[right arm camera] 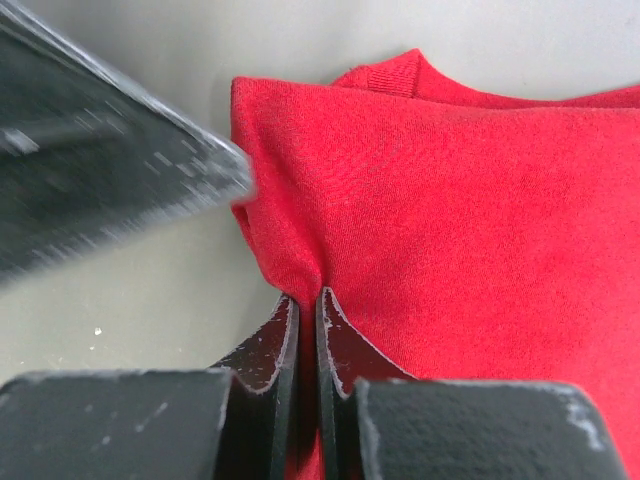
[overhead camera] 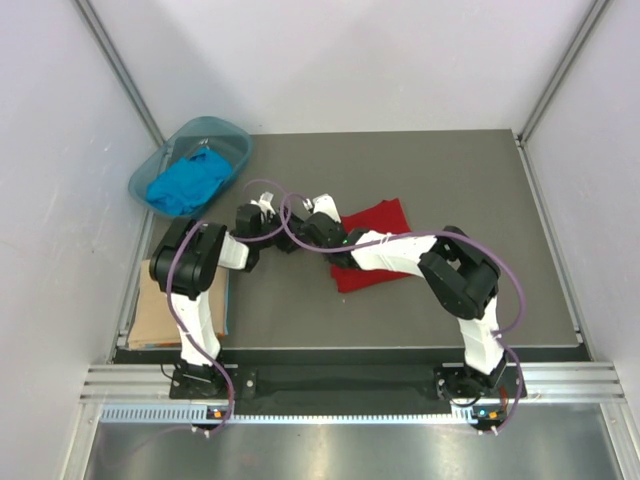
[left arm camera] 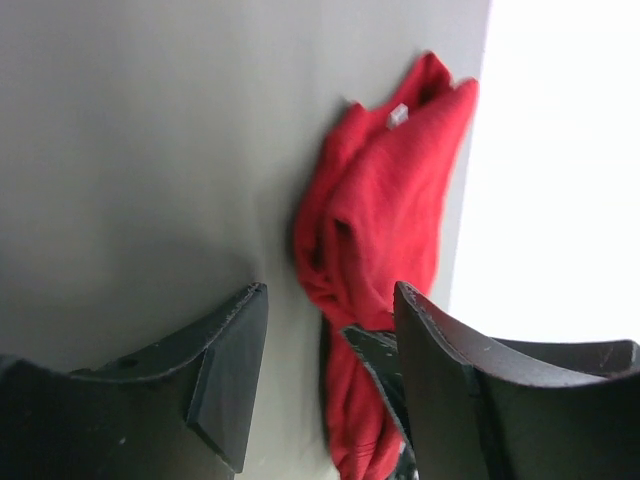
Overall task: Fold and stack the t-shirts
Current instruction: Neatly place the folded tshirt to the corner
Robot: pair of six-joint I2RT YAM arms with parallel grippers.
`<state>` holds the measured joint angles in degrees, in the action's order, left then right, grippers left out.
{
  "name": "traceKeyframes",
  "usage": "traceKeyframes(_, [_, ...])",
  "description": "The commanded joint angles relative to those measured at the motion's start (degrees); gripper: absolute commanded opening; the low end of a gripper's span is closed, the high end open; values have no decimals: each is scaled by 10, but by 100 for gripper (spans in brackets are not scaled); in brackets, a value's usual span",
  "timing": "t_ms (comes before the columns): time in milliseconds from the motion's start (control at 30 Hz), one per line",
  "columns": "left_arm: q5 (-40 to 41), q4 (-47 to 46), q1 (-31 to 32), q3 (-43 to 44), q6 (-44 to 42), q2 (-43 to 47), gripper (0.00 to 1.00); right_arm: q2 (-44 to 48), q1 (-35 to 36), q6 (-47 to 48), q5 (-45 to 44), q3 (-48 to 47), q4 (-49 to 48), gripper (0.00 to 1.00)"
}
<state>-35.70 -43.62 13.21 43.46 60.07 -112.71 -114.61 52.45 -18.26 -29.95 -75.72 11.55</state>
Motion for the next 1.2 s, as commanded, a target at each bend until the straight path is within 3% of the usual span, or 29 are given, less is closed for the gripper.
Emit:
traceKeyframes(0, [-3, -103, 20, -20, 47, -36, 59, 33, -6, -13, 5, -1, -28, 0])
traceKeyframes(267, [36, -127, 48, -31, 94, -71, 63, 35, -7, -27, 12, 1, -33, 0])
traceKeyframes(700, [124, 0, 59, -45, 53, -16, 63, 64, -25, -53, 32, 34, -64, 0])
traceKeyframes(1033, [128, 8, 77, -15, 62, -37, 63, 68, -29, -62, 53, 51, -75, 0])
traceKeyframes(1133, [134, 8, 79, -12, 65, -42, 60, 65, -30, -63, 58, 52, -74, 0])
traceKeyframes(1167, [134, 8, 80, -10, 65, -43, 53, 65, -30, -63, 62, 54, -76, 0])
